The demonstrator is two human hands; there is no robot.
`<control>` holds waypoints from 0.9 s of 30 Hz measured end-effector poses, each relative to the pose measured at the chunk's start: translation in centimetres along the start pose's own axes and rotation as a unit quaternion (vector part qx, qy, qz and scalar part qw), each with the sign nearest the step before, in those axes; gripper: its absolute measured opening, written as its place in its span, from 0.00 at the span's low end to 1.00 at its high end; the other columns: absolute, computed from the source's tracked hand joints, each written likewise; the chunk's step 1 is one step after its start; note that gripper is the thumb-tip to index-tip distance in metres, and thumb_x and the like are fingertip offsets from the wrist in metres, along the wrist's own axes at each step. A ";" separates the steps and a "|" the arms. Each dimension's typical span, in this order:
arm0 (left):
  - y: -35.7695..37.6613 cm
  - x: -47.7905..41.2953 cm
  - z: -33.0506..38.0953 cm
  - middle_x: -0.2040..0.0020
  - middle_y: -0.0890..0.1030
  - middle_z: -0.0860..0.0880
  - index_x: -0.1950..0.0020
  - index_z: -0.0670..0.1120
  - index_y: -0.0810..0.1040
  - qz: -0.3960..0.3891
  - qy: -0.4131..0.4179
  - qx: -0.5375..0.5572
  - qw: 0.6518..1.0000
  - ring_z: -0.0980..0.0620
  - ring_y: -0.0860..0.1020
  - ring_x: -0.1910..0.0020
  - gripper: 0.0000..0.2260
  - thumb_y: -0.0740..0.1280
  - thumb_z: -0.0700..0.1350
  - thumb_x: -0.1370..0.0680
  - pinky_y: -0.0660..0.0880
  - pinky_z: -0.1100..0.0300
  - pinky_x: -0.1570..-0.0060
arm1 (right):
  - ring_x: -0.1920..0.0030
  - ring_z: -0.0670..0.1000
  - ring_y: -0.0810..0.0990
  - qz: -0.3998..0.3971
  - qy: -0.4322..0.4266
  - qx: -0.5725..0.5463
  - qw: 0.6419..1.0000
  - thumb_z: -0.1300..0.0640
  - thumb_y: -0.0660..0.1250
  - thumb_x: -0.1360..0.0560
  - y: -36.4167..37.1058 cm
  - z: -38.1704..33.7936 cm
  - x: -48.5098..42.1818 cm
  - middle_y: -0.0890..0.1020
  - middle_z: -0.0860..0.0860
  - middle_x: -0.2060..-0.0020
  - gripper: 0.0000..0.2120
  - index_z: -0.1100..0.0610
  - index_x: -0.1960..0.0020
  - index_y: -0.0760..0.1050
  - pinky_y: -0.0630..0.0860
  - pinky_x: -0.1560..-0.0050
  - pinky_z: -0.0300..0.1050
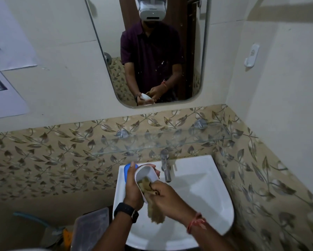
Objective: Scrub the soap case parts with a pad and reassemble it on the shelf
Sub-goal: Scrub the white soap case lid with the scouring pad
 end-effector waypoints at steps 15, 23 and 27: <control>-0.1 -0.8 1.1 0.46 0.87 0.42 0.46 0.47 0.88 0.016 0.019 -0.109 0.994 0.43 0.84 0.46 0.27 0.57 0.65 0.19 0.79 0.50 0.44 | 0.51 0.49 0.75 0.129 -0.141 0.186 0.964 0.70 0.59 0.30 -6.1 -3.7 -1.2 0.74 0.52 0.52 0.27 0.52 0.36 0.79 0.73 0.46 0.36; 0.0 -1.5 -0.7 0.61 0.83 0.38 0.53 0.39 0.85 0.028 -0.030 -0.093 0.995 0.43 0.81 0.62 0.31 0.60 0.66 0.21 0.77 0.51 0.54 | 0.42 0.54 0.78 0.088 -0.084 0.278 0.953 0.66 0.57 0.27 0.3 4.5 -1.6 0.77 0.53 0.41 0.19 0.56 0.42 0.80 0.76 0.38 0.49; 0.2 -2.0 -0.5 0.55 0.85 0.34 0.52 0.38 0.86 0.020 0.030 -0.156 0.987 0.39 0.82 0.56 0.30 0.59 0.63 0.19 0.76 0.43 0.46 | 0.52 0.54 0.80 0.046 0.024 0.219 0.974 0.64 0.59 0.27 1.7 5.8 -1.7 0.78 0.51 0.53 0.16 0.53 0.48 0.82 0.77 0.50 0.43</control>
Point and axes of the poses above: each hand's wrist, its own x-axis away from the middle knuckle, its own y-axis out of the palm, z = x × y, the point moved 7 cm from there along -x, towards the middle knuckle
